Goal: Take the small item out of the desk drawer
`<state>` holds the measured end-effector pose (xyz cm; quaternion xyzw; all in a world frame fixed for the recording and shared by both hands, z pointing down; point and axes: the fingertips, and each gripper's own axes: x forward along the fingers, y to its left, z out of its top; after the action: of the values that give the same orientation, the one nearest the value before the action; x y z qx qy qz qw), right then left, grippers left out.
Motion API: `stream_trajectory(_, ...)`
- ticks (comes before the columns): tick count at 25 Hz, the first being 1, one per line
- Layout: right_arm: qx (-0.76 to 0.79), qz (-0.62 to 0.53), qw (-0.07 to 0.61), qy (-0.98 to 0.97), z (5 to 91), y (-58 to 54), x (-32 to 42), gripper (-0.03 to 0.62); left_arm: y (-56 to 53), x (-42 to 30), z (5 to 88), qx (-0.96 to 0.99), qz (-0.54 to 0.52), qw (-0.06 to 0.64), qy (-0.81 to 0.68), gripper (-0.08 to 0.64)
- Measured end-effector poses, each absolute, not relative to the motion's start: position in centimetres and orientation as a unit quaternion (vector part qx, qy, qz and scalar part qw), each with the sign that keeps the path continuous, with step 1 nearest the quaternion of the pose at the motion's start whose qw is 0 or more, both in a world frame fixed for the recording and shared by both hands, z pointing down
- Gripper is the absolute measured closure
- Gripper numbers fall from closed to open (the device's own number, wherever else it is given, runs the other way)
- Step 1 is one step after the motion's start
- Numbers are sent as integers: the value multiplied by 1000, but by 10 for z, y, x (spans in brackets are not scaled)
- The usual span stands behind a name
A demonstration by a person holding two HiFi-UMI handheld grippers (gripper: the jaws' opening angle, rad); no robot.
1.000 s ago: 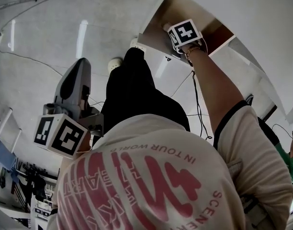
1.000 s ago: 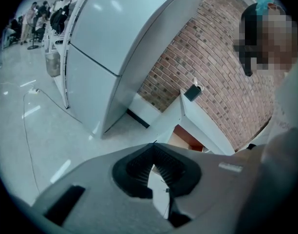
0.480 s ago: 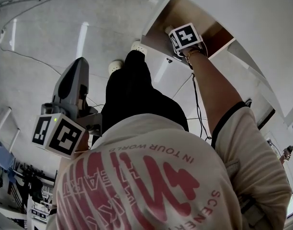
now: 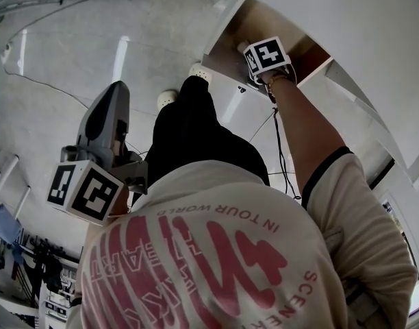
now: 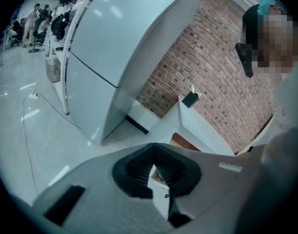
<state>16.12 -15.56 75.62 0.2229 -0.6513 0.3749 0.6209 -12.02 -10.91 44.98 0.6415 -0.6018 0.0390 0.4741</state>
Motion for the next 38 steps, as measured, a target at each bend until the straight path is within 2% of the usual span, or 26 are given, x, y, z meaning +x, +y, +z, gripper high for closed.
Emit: stream_trajectory(38, 312, 347, 599, -651, 696, -138, 182, 464, -95, -125, 394, 681, 10, 432, -591, 557)
